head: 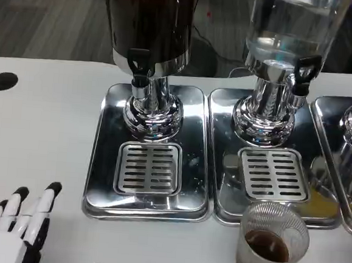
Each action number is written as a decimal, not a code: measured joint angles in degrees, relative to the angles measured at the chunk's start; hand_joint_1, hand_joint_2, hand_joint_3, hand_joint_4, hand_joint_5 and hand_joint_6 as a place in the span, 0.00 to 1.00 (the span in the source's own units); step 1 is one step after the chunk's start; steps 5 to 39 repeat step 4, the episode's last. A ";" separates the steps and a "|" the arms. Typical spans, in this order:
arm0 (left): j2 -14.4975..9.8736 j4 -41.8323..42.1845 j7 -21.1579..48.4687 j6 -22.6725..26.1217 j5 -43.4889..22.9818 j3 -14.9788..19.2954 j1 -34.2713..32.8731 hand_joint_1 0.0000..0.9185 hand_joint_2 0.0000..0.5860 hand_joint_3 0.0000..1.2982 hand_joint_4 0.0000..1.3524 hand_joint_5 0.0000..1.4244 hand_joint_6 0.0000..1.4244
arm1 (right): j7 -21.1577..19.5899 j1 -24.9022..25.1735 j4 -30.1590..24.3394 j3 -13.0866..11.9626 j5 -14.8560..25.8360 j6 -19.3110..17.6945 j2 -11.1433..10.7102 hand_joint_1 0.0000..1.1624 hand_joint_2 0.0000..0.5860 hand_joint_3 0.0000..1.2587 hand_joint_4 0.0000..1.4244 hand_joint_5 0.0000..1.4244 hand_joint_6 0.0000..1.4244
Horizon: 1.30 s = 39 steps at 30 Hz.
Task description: Grasp the cup under the faucet to collect the drink, then remove the cup.
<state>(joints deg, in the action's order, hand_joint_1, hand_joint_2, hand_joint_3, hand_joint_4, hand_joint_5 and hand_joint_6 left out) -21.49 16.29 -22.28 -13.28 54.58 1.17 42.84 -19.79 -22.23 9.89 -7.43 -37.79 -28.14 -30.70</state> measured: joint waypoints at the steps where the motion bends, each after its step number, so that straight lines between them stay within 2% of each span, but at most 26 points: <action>1: 0.00 0.14 0.00 0.00 0.00 -0.10 -0.08 0.00 0.23 0.00 0.00 0.00 0.04 | 0.00 -0.08 -0.10 0.01 0.03 0.00 0.03 0.15 1.00 0.08 0.00 0.00 0.00; 39: 0.02 0.52 0.00 0.03 0.00 -0.39 -0.39 0.00 0.23 0.00 0.00 0.00 0.04 | 0.00 -0.41 -0.46 0.00 0.15 -0.01 0.13 0.15 1.00 0.08 0.00 0.00 0.00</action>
